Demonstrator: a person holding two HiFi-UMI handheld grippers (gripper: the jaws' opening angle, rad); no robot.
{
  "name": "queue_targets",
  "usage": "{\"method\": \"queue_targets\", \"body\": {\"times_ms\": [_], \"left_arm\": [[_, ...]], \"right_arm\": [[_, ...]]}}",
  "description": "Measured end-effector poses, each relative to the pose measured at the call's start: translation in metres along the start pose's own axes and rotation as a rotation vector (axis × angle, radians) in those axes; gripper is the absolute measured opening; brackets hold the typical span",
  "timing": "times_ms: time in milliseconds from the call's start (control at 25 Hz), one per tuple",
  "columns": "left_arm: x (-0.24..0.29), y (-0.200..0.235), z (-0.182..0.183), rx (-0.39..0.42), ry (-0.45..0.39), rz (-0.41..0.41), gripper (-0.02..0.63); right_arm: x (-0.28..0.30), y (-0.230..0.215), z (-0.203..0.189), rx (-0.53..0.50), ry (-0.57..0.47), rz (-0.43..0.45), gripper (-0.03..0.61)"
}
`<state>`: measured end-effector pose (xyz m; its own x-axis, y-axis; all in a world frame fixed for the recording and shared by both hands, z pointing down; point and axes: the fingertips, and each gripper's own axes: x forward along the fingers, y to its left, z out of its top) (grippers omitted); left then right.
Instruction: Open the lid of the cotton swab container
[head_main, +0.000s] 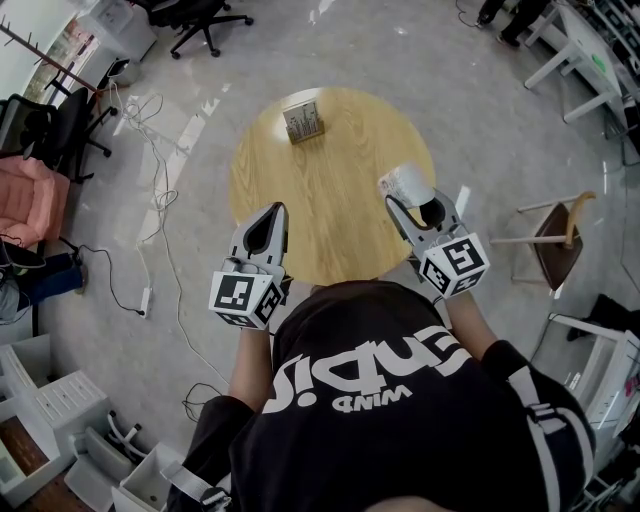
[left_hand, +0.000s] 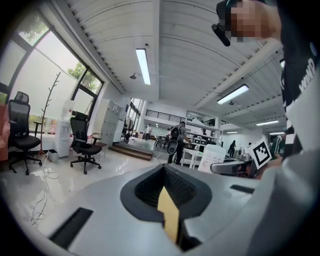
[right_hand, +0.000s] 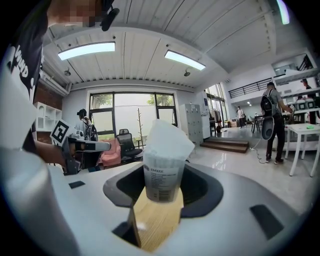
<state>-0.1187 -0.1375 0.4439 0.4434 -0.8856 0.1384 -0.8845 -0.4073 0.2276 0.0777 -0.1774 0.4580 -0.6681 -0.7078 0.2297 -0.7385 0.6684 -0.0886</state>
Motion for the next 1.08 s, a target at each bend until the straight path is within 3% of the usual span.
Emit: {"method": "queue_targets", "body": {"times_ms": [1080], "left_arm": [[-0.011, 0.001, -0.001, -0.014, 0.010, 0.019, 0.009]], "right_arm": [[0.002, 0.011, -0.004, -0.024, 0.023, 0.025, 0.193]]}}
